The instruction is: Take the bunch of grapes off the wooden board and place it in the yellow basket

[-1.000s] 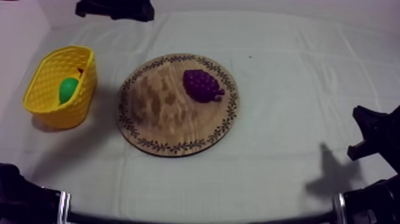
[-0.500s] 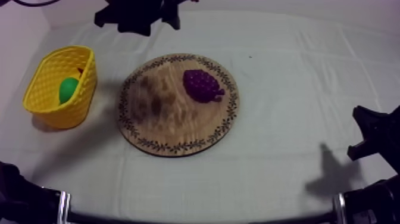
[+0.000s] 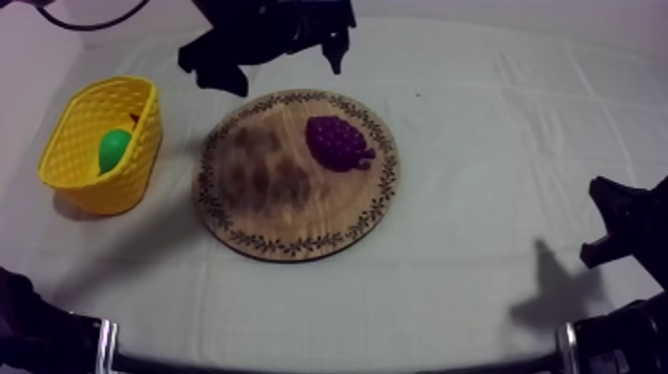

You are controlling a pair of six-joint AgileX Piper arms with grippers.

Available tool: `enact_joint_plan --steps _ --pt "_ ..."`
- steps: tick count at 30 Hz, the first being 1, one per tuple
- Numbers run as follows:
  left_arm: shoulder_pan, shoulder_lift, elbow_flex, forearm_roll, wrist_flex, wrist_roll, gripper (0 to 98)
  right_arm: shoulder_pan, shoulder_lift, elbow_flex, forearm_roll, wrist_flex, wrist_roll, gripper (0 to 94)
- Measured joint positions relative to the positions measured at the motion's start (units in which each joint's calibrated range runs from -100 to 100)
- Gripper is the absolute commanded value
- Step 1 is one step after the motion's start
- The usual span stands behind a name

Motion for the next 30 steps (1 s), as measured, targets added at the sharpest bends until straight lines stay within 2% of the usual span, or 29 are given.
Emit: enact_joint_plan --steps 10,24,30 --pt "-1.01 8.59 -2.29 1.49 0.37 2.49 96.2 0.00 0.00 0.00 0.00 0.00 -0.03 0.4" --pt "-2.96 25.42 -12.63 5.04 1.99 3.72 96.1 0.00 0.00 0.00 0.00 0.00 -0.03 0.4" --pt "-3.53 31.95 -18.11 5.68 2.66 3.69 95.9 0.00 0.00 0.00 0.00 0.00 -0.03 0.4"
